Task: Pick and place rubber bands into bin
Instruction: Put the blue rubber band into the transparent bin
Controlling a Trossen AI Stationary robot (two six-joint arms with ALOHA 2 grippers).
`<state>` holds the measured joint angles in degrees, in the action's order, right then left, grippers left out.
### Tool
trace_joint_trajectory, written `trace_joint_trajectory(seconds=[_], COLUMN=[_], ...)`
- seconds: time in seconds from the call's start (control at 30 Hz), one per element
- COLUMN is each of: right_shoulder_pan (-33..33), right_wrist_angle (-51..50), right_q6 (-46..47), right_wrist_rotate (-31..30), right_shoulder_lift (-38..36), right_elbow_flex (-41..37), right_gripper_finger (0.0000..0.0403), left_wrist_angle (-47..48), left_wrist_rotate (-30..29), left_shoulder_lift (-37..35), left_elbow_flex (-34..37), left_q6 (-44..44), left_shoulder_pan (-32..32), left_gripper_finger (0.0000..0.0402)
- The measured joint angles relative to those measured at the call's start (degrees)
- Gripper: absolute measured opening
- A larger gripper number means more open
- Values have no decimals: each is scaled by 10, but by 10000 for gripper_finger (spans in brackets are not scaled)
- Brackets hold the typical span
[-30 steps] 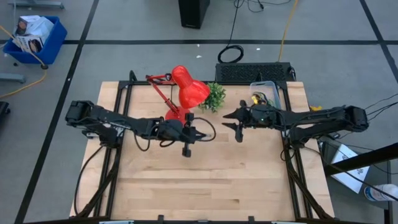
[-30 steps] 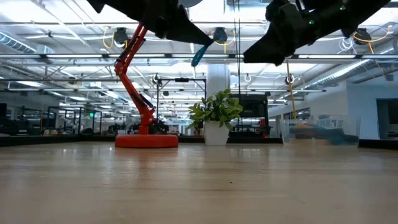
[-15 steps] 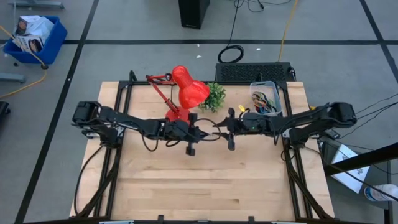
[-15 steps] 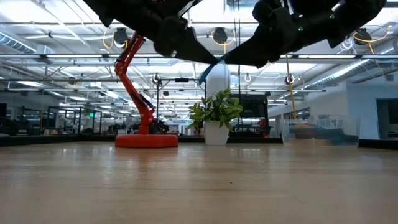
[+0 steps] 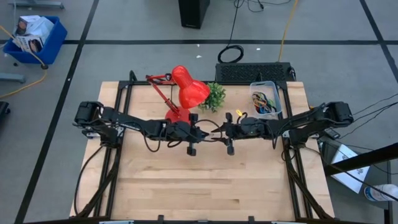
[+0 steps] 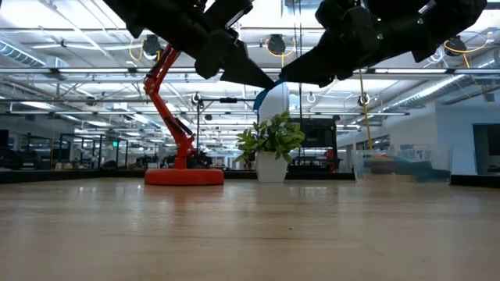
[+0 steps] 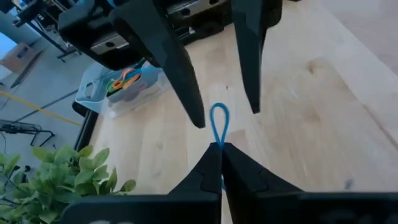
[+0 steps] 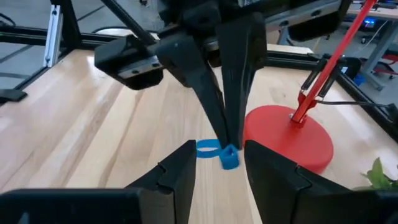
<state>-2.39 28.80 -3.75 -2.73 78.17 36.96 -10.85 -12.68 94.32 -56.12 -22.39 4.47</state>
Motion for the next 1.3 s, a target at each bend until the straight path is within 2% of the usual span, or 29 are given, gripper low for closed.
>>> trace_joint_trajectory(seconds=[0.17, 0.33, 0.47, 0.57, 0.7, 0.87, 1.17, 1.3], right_shoulder_pan=[0, 0, 0, 0, 0, 0, 0, 0], right_wrist_angle=[0, 1, 1, 0, 0, 1, 1, -1], right_q6=[0, 0, 0, 0, -1, -7, -13, -13], right_wrist_rotate=[-1, -1, -1, -1, -1, -2, -2, -2], right_shoulder_lift=[7, 13, 12, 12, 12, 12, 12, 12], right_elbow_flex=[0, 0, 0, 0, 0, 0, 0, 0], right_gripper_finger=[130, 130, 126, 108, 66, 8, 4, 4], left_wrist_angle=[-1, -4, -4, -4, -4, -4, -4, -3], left_wrist_rotate=[1, 2, 2, 3, 3, 5, 4, 4], left_shoulder_lift=[0, 0, 0, 0, 0, 0, 0, 0], left_elbow_flex=[0, 0, 0, 0, 0, 0, 0, 0], left_q6=[0, 0, 1, 1, 2, 4, 4, 12], left_shoulder_pan=[1, 1, 1, 1, 1, 1, 1, 1], left_gripper_finger=[18, 5, 17, 14, 5, 22, 5, 30])
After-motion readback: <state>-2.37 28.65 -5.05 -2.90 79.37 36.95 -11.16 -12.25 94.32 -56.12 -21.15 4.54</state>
